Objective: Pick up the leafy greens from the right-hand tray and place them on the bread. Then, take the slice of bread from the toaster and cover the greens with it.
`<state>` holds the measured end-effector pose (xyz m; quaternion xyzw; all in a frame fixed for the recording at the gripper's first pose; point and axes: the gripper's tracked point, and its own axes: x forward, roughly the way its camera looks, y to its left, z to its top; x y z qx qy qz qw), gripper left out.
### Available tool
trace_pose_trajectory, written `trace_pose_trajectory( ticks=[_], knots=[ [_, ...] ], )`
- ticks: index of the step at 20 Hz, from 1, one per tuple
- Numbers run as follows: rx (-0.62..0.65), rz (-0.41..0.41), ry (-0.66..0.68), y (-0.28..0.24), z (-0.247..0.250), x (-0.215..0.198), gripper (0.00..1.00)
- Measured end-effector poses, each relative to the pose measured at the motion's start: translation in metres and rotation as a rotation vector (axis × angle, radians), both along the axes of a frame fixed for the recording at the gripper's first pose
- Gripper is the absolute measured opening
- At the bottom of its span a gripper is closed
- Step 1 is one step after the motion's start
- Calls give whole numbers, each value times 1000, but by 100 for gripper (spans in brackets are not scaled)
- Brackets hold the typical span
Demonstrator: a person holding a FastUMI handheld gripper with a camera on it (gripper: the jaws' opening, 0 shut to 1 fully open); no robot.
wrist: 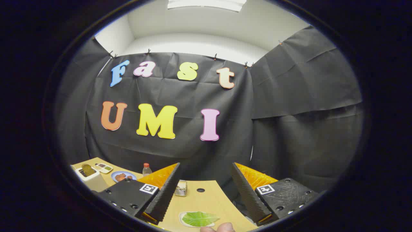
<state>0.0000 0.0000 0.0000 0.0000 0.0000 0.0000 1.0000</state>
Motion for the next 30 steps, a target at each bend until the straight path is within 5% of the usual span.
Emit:
trace_pose_trajectory(
  ticks=[21,30],
  knots=[
    [28,53,66,-2,-25,10,95],
    [27,81,210,-28,-90,7,95]
  ],
)
